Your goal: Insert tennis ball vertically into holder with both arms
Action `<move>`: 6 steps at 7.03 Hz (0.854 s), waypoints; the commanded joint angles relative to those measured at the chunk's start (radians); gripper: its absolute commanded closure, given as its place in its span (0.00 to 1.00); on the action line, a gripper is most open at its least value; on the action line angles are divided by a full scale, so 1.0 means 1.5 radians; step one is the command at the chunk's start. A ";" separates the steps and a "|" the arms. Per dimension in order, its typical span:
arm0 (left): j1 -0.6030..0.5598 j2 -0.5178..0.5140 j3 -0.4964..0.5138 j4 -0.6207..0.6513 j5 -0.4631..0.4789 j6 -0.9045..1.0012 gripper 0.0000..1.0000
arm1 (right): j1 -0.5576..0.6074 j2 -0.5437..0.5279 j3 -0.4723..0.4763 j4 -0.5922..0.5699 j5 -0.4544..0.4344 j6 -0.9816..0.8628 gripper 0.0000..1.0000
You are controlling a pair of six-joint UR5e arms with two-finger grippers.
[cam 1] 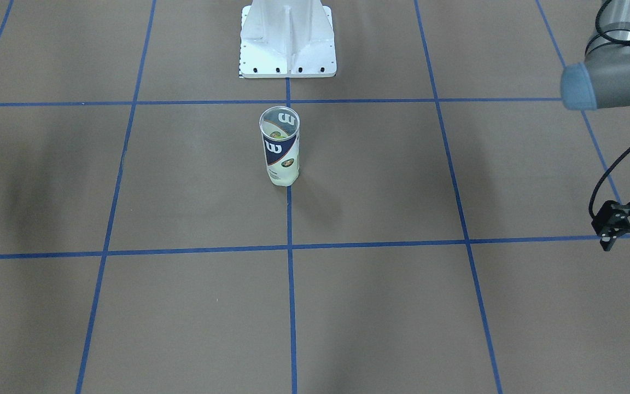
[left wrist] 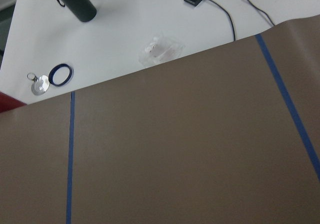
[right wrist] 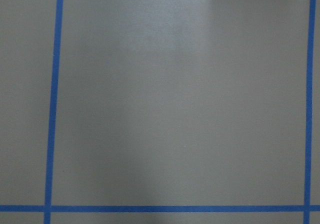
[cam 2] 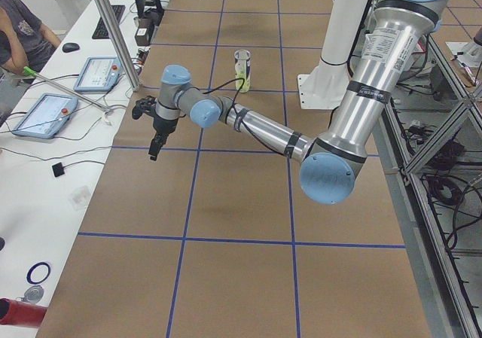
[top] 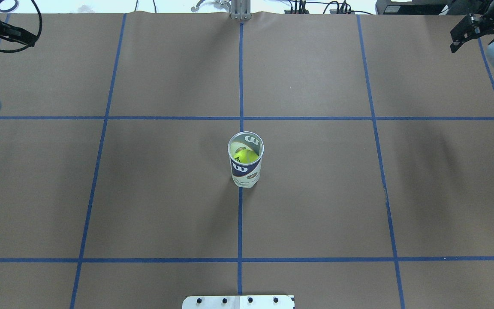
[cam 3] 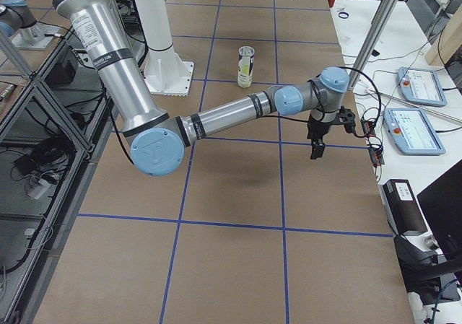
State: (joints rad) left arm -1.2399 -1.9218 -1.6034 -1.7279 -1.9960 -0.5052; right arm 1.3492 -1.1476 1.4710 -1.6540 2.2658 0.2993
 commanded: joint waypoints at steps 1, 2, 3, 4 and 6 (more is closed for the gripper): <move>-0.115 0.060 0.010 0.036 -0.194 -0.034 0.01 | 0.047 -0.034 -0.019 -0.003 0.028 -0.084 0.00; -0.147 0.082 0.026 0.035 -0.268 -0.090 0.01 | 0.058 -0.048 -0.021 -0.005 0.036 -0.090 0.00; -0.153 0.131 0.026 0.033 -0.279 -0.091 0.01 | 0.075 -0.064 -0.022 -0.006 0.038 -0.090 0.00; -0.158 0.153 0.017 0.027 -0.279 -0.077 0.00 | 0.103 -0.066 -0.047 -0.007 0.040 -0.090 0.00; -0.173 0.166 0.021 0.033 -0.266 0.119 0.00 | 0.120 -0.085 -0.074 -0.006 0.041 -0.130 0.00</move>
State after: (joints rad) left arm -1.4805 -1.6865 -1.5795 -1.6828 -2.4026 -0.5007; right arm 1.5152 -1.2542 1.3794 -1.6638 2.3264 0.1471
